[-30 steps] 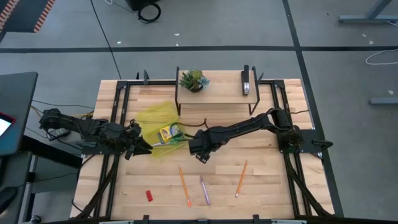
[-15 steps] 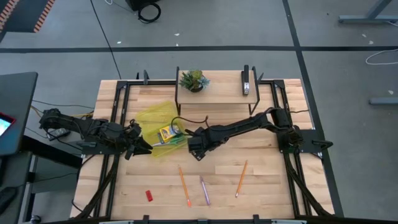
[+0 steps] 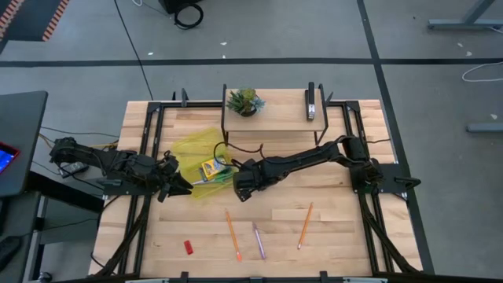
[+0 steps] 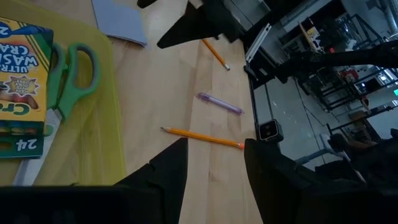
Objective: Pack school essentials
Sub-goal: Put the purple sticky notes into the yellow supply box
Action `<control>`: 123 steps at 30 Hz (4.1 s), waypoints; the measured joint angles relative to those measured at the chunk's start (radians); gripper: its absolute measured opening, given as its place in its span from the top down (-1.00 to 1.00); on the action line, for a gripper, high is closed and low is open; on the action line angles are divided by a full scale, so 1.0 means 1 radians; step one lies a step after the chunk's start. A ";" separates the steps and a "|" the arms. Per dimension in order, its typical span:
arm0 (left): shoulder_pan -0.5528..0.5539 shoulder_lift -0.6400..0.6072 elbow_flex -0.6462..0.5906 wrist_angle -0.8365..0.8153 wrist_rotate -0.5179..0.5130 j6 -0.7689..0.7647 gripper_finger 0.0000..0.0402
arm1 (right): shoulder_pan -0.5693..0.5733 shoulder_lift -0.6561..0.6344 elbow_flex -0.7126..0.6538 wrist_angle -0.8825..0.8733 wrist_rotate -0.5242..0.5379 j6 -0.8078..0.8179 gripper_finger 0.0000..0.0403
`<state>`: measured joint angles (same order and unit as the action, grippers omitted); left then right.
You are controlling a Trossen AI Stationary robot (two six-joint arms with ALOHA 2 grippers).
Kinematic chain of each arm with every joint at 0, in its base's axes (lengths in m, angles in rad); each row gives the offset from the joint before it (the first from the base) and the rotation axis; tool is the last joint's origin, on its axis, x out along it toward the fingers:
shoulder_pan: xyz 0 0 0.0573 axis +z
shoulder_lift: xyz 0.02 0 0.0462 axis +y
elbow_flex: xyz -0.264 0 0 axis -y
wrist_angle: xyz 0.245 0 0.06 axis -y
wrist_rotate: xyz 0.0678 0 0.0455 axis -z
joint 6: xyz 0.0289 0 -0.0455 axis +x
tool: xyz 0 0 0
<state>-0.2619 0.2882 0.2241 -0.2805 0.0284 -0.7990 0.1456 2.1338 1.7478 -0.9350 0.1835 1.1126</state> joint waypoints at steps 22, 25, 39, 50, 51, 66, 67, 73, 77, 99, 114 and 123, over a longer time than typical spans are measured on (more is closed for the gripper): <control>0.000 0.000 0.000 0.000 -0.002 0.026 0.17 | -0.043 0.001 -0.099 0.079 0.073 -0.152 -0.98; 0.001 0.000 0.000 0.000 -0.002 0.026 0.17 | -0.051 0.000 -0.108 0.066 0.044 -0.132 -0.98; 0.001 0.000 0.000 0.000 -0.001 0.025 0.17 | -0.119 0.000 -0.107 0.006 -0.091 -0.153 -0.99; 0.001 0.000 0.000 0.000 -0.001 0.023 0.17 | -0.133 0.000 -0.129 0.008 -0.172 -0.200 -0.99; 0.001 0.000 0.000 0.000 -0.001 0.024 0.17 | -0.136 0.000 -0.133 0.010 -0.187 -0.201 -0.99; 0.001 0.000 0.000 0.000 0.000 0.018 0.17 | -0.137 0.000 -0.153 0.010 -0.220 -0.204 -0.99; 0.001 0.000 0.000 0.000 0.000 0.018 0.17 | -0.136 0.000 -0.158 0.025 -0.220 -0.203 -0.99; 0.001 0.000 0.000 0.000 0.000 0.017 0.17 | -0.131 -0.003 -0.196 0.072 -0.242 -0.178 -0.99; 0.000 0.000 0.000 0.000 0.000 -0.001 0.17 | -0.116 -0.002 -0.198 0.072 -0.208 -0.197 -0.99; 0.000 0.000 0.000 0.000 -0.001 0.002 0.17 | -0.085 -0.002 -0.213 0.088 -0.135 -0.200 -0.92; 0.001 0.000 0.000 0.000 -0.001 0.000 0.17 | -0.085 0.001 -0.206 0.081 -0.139 -0.219 -0.89; 0.000 0.000 0.000 0.000 -0.001 0.000 0.17 | -0.086 0.004 -0.175 0.081 -0.158 -0.232 -0.89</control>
<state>-0.2615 0.2880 0.2241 -0.2808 0.0277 -0.7986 0.0597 2.1376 1.5729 -0.8542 0.0253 0.8805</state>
